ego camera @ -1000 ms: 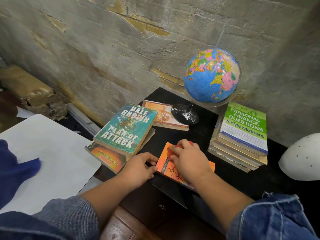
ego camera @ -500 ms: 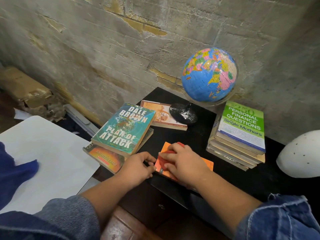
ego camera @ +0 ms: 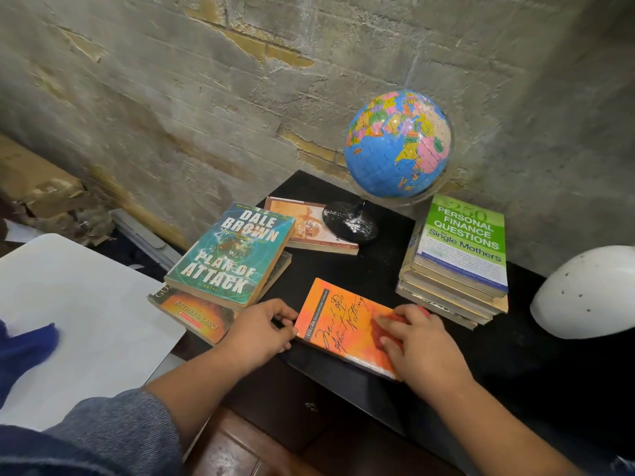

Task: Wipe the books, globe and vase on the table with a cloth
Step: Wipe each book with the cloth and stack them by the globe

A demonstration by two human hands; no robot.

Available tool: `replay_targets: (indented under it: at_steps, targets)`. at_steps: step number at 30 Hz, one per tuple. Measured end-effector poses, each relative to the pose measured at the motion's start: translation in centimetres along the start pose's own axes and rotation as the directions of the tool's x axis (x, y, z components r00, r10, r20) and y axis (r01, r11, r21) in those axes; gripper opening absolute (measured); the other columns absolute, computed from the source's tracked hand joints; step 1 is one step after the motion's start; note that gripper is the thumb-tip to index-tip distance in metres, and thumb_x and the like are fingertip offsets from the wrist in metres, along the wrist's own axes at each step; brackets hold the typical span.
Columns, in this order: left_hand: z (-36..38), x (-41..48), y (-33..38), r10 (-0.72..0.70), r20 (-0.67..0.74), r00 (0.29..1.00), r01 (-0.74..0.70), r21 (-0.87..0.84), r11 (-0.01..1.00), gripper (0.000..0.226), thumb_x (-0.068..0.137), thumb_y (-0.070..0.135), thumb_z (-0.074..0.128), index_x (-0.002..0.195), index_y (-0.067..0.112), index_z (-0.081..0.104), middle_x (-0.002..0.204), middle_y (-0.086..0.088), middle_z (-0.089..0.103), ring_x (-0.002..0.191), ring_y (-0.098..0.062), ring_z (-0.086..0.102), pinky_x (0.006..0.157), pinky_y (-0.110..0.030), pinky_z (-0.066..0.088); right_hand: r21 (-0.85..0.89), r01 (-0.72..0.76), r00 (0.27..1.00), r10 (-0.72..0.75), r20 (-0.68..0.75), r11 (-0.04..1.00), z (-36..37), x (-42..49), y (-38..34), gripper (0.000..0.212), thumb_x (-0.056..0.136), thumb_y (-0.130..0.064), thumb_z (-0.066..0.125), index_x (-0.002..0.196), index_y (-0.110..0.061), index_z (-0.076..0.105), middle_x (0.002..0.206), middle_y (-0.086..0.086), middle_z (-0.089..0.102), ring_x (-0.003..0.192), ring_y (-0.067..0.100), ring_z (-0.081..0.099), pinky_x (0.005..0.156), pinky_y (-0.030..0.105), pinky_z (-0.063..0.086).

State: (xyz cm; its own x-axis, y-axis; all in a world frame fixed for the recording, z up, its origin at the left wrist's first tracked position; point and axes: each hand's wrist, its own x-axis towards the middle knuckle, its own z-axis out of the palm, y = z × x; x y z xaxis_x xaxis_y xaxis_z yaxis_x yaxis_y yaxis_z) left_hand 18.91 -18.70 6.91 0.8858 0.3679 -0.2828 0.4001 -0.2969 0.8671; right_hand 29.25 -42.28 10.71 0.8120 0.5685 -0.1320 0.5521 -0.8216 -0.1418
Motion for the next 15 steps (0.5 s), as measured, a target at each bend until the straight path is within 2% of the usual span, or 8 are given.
replay_targets:
  at_steps: [3, 5, 7, 11, 13, 15]
  targets:
    - [0.0, 0.1, 0.1, 0.003, -0.004, 1.0, -0.003, -0.012, 1.0, 0.014, 0.086, 0.008, 0.065, 0.096, 0.017, 0.064, 0.088, -0.001, 0.063, 0.059, -0.009, 0.064, 0.058, -0.018, 0.053, 0.017, 0.154, 0.987, -0.154, 0.048, 0.988, 0.5, -1.4, 0.1, 0.041, 0.095, -0.048, 0.046, 0.135, -0.053, 0.043, 0.133, -0.025, 0.033, 0.109, 0.008, 0.036, 0.097, 0.022, 0.039]
    - [0.0, 0.1, 0.2, -0.003, -0.005, 1.0, 0.003, -0.01, 1.0, 0.014, 0.086, 0.007, 0.065, 0.098, 0.015, 0.064, 0.087, -0.001, 0.063, 0.059, -0.009, 0.064, 0.056, -0.017, 0.052, 0.042, 0.091, 0.995, -0.092, 0.027, 0.995, 0.0, -1.2, 1.1, 0.039, 0.095, -0.048, 0.048, 0.133, -0.053, 0.045, 0.132, -0.026, 0.035, 0.105, 0.007, 0.037, 0.095, 0.021, 0.039]
    - [0.0, 0.1, 0.2, -0.005, -0.009, 1.0, 0.005, 0.003, 1.0, 0.015, 0.086, 0.008, 0.065, 0.1, 0.015, 0.064, 0.087, 0.0, 0.063, 0.059, -0.008, 0.064, 0.056, -0.016, 0.052, 0.049, -0.011, 1.0, 0.012, -0.025, 0.999, -0.2, -1.1, 1.8, 0.039, 0.096, -0.046, 0.046, 0.134, -0.051, 0.045, 0.134, -0.024, 0.035, 0.113, 0.009, 0.038, 0.099, 0.023, 0.04]
    - [-0.1, 0.0, 0.4, -0.014, -0.009, 1.0, 0.015, 0.032, 0.999, 0.016, 0.087, 0.009, 0.065, 0.099, 0.02, 0.062, 0.09, 0.001, 0.063, 0.06, -0.008, 0.064, 0.055, -0.015, 0.051, 0.029, 0.095, 0.994, -0.096, 0.043, 0.995, 0.2, -2.3, 1.7, 0.04, 0.095, -0.047, 0.047, 0.135, -0.053, 0.043, 0.133, -0.025, 0.033, 0.109, 0.006, 0.037, 0.096, 0.02, 0.041]
    - [0.2, -0.1, 0.6, -0.036, -0.04, 0.999, 0.038, 0.049, 0.998, 0.015, 0.086, 0.012, 0.065, 0.096, 0.024, 0.062, 0.091, 0.002, 0.064, 0.061, -0.009, 0.065, 0.057, -0.019, 0.054, 0.057, 0.053, 0.998, -0.056, 0.039, 0.997, -0.3, -2.1, 2.1, 0.039, 0.095, -0.046, 0.048, 0.134, -0.052, 0.045, 0.133, -0.025, 0.034, 0.11, 0.006, 0.038, 0.096, 0.021, 0.042]
    - [0.6, -0.1, 1.3, -0.037, -0.078, 0.996, 0.051, 0.182, 0.982, 0.014, 0.085, 0.025, 0.067, 0.096, 0.025, 0.061, 0.092, 0.004, 0.064, 0.069, -0.009, 0.065, 0.065, -0.026, 0.056, 0.035, -0.048, 0.999, 0.048, -0.003, 0.998, -0.6, -1.5, 2.2, 0.04, 0.097, -0.045, 0.045, 0.136, -0.048, 0.045, 0.134, -0.021, 0.036, 0.119, 0.011, 0.037, 0.1, 0.026, 0.042]
